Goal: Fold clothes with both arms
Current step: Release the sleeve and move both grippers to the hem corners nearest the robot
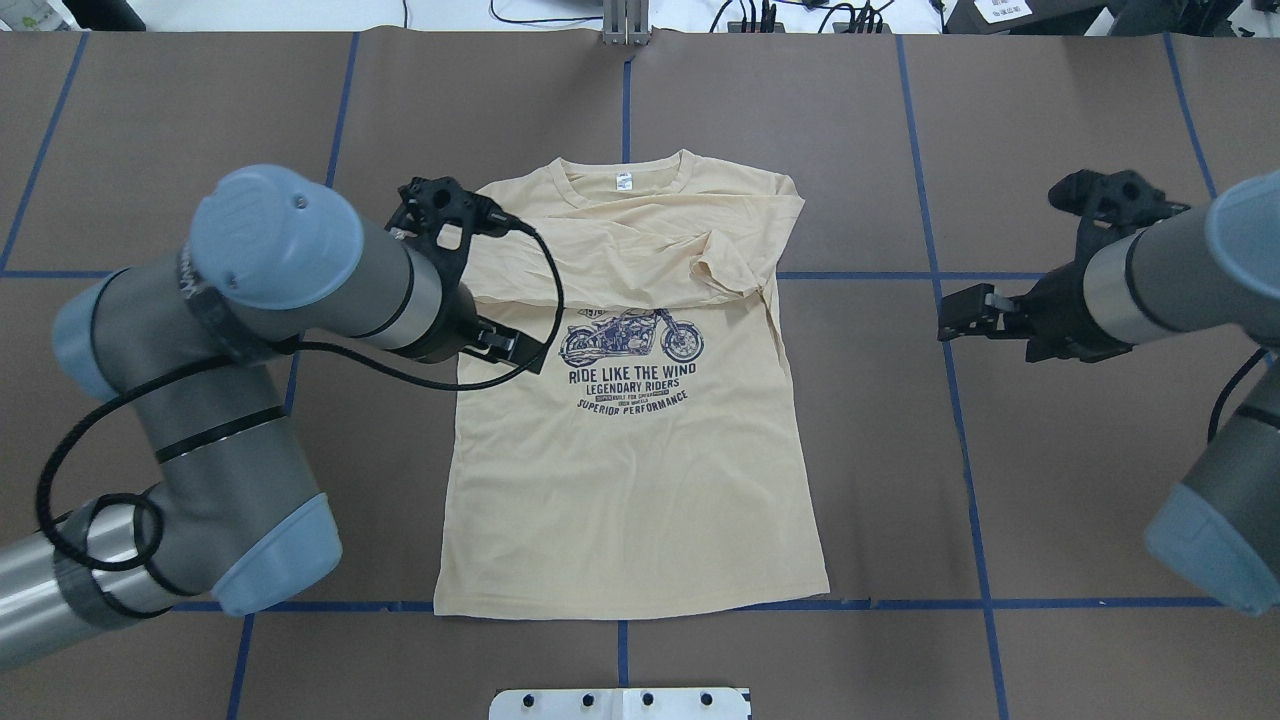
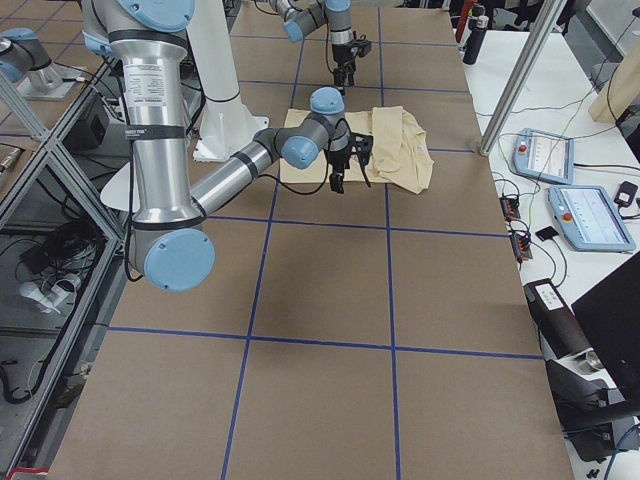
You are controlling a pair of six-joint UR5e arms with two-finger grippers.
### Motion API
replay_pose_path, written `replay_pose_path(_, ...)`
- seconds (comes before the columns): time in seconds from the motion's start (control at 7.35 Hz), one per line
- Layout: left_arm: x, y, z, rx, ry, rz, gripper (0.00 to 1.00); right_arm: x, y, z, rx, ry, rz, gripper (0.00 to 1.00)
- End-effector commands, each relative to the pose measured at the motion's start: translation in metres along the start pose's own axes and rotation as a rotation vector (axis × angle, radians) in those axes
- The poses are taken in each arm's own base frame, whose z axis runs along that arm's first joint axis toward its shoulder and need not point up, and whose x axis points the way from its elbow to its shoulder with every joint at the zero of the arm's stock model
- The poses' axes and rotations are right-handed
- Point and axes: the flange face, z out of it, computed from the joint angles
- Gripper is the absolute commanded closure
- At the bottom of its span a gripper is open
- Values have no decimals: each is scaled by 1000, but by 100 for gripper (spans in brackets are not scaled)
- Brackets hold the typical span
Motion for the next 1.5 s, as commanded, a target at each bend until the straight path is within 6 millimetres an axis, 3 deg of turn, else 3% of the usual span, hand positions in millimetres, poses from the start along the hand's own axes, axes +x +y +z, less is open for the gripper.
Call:
replay_pose_path(0.0, -18, 68, 1, -57, 10, -78, 0, -27, 84, 18, 22, 4, 34, 0)
replay_pose_path(0.14, -23, 106, 18, -41, 24, -126, 0, -25, 109, 13, 23, 3, 36, 0)
replay_pose_path(0.27, -35, 147, 35, -51, 57, -155, 0, -25, 121, 14, 19, 6, 42, 0)
replay_pose_path(0.54, -14, 193, 60, -96, 53, -236, 3, -27, 129, 18, 27, 9, 38, 0)
replay_pose_path(0.82, 0, 211, 75, -129, 49, -246, 35, -27, 129, 18, 27, 9, 38, 0)
replay_pose_path(0.95, 9, 208, 73, -128, 63, -246, 43, -27, 129, 18, 27, 9, 38, 0)
replay_pose_path(1.36, 14, 209, 82, -141, 58, -242, 51, -27, 129, 18, 27, 11, 38, 0)
